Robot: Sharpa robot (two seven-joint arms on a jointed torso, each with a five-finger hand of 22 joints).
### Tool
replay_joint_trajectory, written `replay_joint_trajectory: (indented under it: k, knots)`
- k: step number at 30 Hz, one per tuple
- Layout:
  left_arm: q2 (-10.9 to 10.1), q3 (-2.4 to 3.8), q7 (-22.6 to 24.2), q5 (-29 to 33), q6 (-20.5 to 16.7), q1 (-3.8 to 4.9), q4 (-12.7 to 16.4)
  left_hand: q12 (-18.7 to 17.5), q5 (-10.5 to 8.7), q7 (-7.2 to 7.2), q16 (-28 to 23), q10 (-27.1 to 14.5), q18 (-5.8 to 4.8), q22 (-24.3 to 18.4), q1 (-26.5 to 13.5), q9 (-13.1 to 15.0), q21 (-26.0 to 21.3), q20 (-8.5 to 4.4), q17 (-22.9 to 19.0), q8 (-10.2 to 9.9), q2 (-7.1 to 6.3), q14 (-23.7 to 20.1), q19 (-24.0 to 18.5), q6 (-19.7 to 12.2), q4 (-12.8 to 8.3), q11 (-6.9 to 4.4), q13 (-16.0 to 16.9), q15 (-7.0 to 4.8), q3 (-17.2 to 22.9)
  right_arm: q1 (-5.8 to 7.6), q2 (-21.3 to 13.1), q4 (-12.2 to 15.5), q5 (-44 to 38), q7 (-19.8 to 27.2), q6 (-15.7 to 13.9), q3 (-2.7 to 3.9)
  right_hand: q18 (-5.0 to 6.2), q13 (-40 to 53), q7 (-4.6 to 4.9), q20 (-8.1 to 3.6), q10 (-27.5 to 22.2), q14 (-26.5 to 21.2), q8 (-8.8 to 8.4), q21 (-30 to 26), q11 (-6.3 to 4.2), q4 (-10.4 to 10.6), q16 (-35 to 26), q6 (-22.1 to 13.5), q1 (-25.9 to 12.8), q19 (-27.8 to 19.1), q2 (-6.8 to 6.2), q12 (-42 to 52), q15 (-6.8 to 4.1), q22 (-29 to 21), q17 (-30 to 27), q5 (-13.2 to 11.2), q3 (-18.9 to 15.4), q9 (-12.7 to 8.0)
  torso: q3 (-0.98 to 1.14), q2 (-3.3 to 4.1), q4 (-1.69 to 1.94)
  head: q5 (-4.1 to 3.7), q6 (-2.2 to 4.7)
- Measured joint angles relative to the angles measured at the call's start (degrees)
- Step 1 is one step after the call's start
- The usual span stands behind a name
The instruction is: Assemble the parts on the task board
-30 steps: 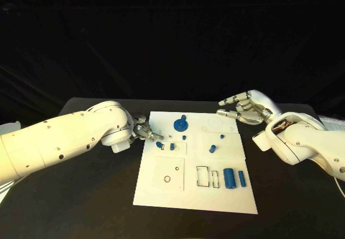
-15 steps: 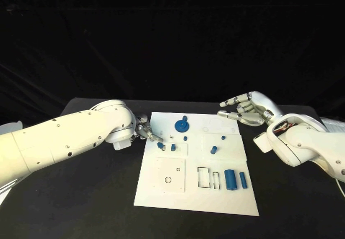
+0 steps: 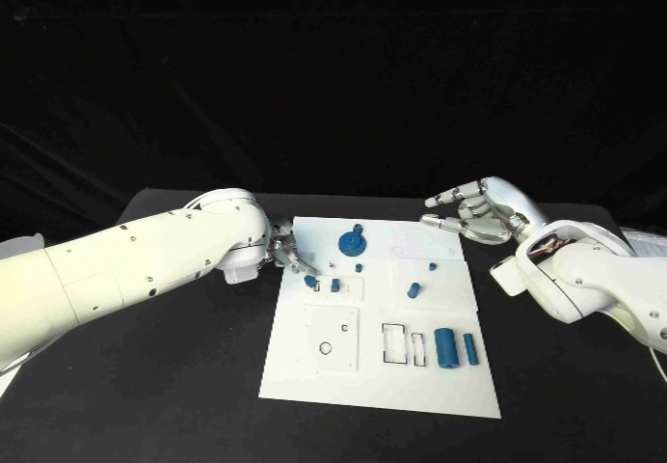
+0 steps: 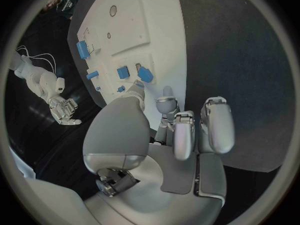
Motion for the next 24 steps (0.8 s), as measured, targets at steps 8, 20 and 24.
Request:
replay_joint_trajectory:
  k: [8,20,24]
  knots:
    - [0.31,0.00,0.27,-0.11,1.66,0.03,-0.31,0.32,0.00,0.05,0.00,0.01,0.00,0.00,2.21,-0.22,0.40,0.00,0.00,-0.46,0.78,0.00,0.00,1.29,-0.18,-0.01,0.04,0.00,0.18,0.00,0.03,-0.01,0.00,0.00,0.04,0.00,0.00,0.00,0.00,0.00,0.00,0.00,0.00,0.00,0.00,0.00,0.00,0.00,0.00,0.00,0.00,0.00,0.00,-0.01,-0.01,0.00,0.00,0.00,0.04,-0.03,0.01,-0.03,-0.14]
    - [0.54,-0.01,0.35,0.16,2.96,0.07,-0.44,0.32,0.00,0.06,0.00,0.21,0.00,-0.01,3.57,-0.23,0.78,0.00,-0.01,-0.81,1.24,0.00,0.00,1.70,-0.32,0.19,0.17,0.00,0.33,-0.01,0.03,-0.01,0.00,0.00,0.09,0.00,0.00,0.00,0.00,0.00,0.00,0.00,0.00,0.00,0.00,0.00,0.00,0.00,0.00,0.00,0.00,0.00,0.00,-0.01,-0.01,0.00,0.00,0.00,0.05,-0.05,0.03,-0.01,-0.18]
    - [0.70,-0.07,0.35,0.26,3.00,0.09,-0.62,0.56,0.00,-0.04,0.00,0.21,0.01,-0.01,3.57,-0.22,0.78,0.00,-0.01,-0.81,1.24,0.00,0.00,2.01,-0.33,0.19,0.16,0.00,0.33,-0.01,0.04,-0.01,0.00,-0.01,0.11,0.00,0.00,0.00,0.00,0.00,0.00,0.00,0.00,0.00,0.00,0.00,0.00,0.00,0.00,0.00,0.00,0.00,0.00,-0.02,-0.01,0.00,0.00,0.00,0.05,-0.05,0.03,0.00,-0.18]
